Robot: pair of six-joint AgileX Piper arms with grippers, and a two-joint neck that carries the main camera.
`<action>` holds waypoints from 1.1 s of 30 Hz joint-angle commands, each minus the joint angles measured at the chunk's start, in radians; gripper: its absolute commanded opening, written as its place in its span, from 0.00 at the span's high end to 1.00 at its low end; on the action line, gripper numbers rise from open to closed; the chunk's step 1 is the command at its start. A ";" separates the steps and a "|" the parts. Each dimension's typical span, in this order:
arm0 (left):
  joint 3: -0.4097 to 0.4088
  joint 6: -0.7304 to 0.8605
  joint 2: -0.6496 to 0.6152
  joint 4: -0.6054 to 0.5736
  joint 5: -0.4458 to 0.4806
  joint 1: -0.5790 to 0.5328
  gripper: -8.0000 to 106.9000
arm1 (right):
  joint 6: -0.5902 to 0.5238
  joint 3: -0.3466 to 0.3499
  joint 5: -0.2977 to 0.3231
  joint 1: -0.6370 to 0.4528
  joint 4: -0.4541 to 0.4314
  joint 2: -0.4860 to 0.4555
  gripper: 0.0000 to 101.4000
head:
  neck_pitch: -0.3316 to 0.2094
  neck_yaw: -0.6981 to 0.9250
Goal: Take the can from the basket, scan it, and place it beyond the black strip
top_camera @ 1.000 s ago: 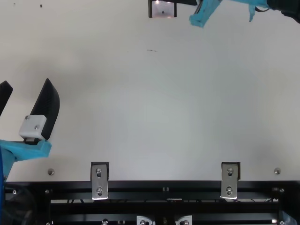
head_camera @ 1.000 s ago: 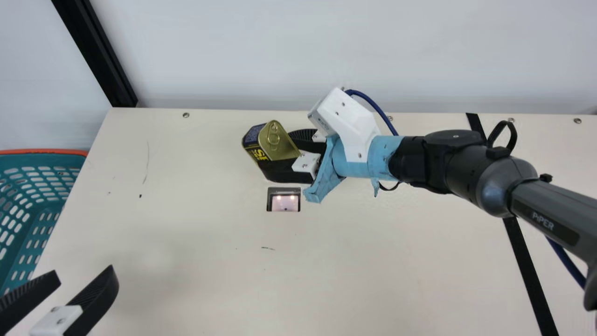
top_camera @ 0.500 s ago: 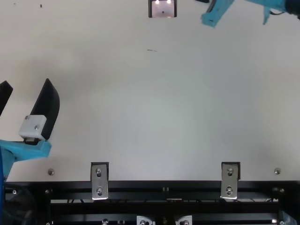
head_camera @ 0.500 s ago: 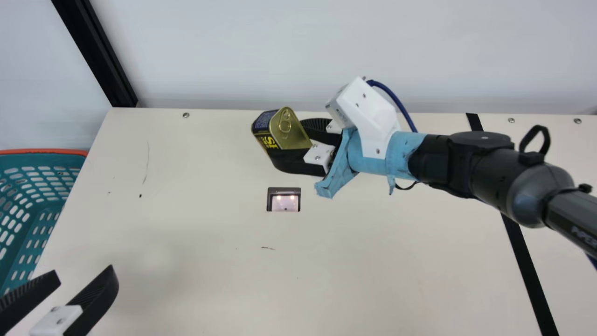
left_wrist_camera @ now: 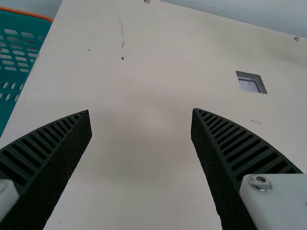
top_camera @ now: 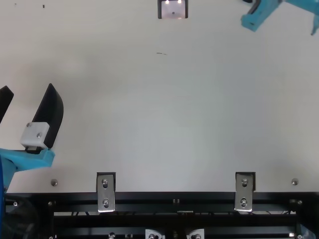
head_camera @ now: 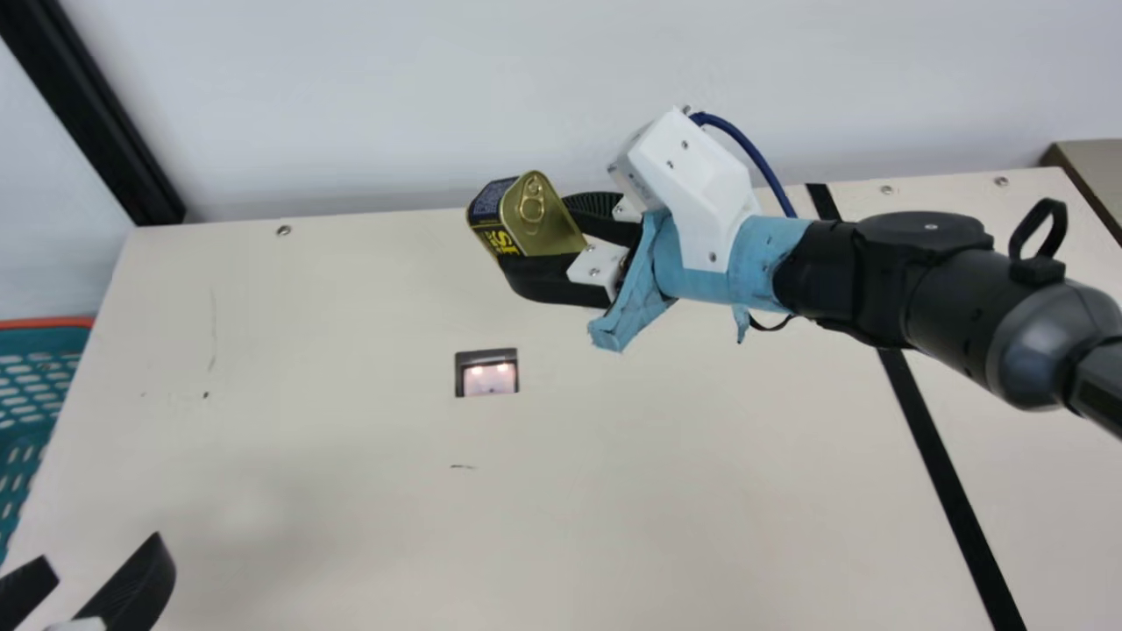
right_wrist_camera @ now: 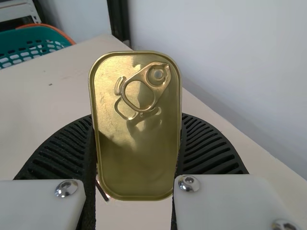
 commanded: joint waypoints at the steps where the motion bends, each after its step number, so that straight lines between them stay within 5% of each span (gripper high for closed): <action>1: 0.000 0.000 0.000 0.000 0.000 0.000 0.15 | 0.033 0.008 -0.022 -0.005 -0.040 -0.018 1.00 | -0.002 -0.027; 16: 0.000 0.000 0.000 0.000 0.000 0.000 0.15 | 0.368 0.051 -0.167 -0.076 -0.422 -0.142 1.00 | -0.013 -0.166; 33: 0.000 0.000 0.000 0.000 0.000 0.000 0.15 | 0.879 0.077 -0.207 -0.209 -0.998 -0.239 1.00 | -0.019 -0.307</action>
